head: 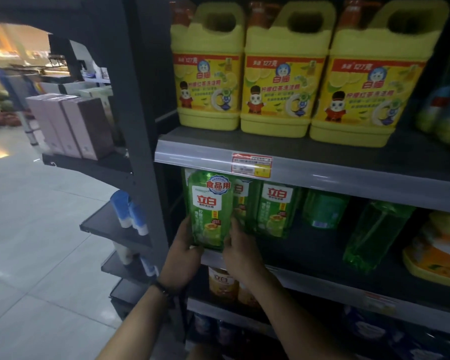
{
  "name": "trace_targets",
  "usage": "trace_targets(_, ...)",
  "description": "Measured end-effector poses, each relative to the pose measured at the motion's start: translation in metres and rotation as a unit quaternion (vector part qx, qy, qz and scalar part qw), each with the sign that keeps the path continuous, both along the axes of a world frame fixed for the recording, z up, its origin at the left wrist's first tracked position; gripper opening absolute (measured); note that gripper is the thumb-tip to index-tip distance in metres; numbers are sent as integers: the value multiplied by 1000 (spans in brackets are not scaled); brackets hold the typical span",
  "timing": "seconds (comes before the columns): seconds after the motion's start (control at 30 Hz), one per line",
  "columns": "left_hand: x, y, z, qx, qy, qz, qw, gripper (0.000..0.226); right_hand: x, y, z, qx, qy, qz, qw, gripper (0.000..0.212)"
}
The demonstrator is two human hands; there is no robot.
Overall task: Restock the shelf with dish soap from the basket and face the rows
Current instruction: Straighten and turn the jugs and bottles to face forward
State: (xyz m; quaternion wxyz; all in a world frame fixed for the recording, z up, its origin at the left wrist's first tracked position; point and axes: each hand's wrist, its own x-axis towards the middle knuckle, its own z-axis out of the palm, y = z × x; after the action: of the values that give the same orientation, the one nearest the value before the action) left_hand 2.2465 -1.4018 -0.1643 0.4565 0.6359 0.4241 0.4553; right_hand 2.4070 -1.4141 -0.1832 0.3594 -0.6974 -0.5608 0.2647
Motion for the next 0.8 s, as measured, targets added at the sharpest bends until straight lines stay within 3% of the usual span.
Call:
trace_targets(0.27,-21,50,-53,-14,59,28,998,104,-29,23,4,-31,47,18,998,69)
trace_targets(0.5,-9,14,-23,4,92,55,994,97,-36,26,6,-38,57,40,997,78)
trace_targets(0.8,-4,13,-10,-38,118,70,990,92,-43,27,16,-57,78,68,993,84)
